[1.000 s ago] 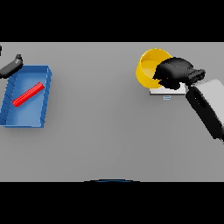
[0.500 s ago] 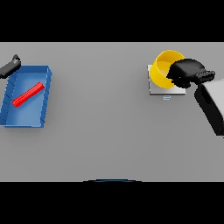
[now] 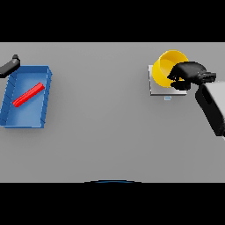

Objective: Pick up the red beaker and tilt it to pour out 1 green nut into yellow bowl. Pick up the yellow bowl and place it on the metallic measuring scale.

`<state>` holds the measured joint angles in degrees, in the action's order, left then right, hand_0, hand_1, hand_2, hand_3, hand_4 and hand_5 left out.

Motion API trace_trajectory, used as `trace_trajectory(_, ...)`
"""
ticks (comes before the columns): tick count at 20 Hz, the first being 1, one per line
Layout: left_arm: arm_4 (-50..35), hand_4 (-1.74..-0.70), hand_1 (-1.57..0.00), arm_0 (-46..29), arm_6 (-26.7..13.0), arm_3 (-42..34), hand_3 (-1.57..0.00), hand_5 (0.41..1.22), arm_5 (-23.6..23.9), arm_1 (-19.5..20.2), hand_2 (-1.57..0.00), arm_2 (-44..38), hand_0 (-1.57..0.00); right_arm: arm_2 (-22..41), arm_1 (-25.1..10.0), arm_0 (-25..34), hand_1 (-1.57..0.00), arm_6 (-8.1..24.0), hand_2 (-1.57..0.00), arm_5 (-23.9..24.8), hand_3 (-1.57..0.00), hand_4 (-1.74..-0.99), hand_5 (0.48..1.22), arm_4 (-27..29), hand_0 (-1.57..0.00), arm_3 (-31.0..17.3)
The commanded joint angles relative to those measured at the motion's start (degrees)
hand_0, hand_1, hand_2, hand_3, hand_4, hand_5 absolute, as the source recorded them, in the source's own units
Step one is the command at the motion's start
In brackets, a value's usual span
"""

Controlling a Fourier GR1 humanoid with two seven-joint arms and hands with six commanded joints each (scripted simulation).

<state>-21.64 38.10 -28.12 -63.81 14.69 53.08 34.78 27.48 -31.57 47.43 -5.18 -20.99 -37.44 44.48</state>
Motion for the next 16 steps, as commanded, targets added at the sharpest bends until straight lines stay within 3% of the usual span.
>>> trace_trajectory(1, -0.24, -0.85, 0.00, 0.04, 0.49, 0.22, 0.00, 0.771, -0.11, 0.01, 0.00, -0.31, 0.00, -0.10, 0.11, 0.25, -0.78, 0.70, -0.78, -0.68, -0.98, -1.580, 1.037, 0.23, -1.05, 0.26)
trace_trajectory(4, 0.12, -0.85, 0.00, 0.28, -0.19, -0.10, 0.00, 0.766, 0.04, -0.21, 0.00, 0.17, 0.00, -0.60, 0.25, 0.66, -0.52, 1.05, -0.52, -1.88, -0.72, -1.540, 0.923, 0.88, -0.71, -0.60)
trace_trajectory(8, -0.06, -0.85, 0.00, -0.26, 0.53, -0.76, 0.00, 0.772, 0.55, 0.34, 0.00, -0.23, 0.00, -0.40, -0.11, 0.77, -0.22, 0.54, -0.30, -3.03, -0.51, -1.487, 0.848, 0.86, -0.30, -1.45)
trace_trajectory(11, 0.33, -0.86, 0.00, 0.00, 0.09, -0.59, 0.00, 0.772, 0.78, -0.49, 0.00, 0.31, 0.00, 0.23, -0.38, 0.69, -0.11, 0.35, -0.18, -3.11, -0.40, -1.452, 0.818, 0.22, -0.15, -1.46)
trace_trajectory(16, 0.54, -0.85, 0.00, -0.37, -1.51, -2.85, 0.00, 0.768, 1.97, 0.23, 0.00, 0.64, 0.00, 0.78, -0.48, 0.78, -0.04, 0.18, -0.06, -3.02, -0.26, -1.414, 0.796, -0.34, -0.05, -1.22)
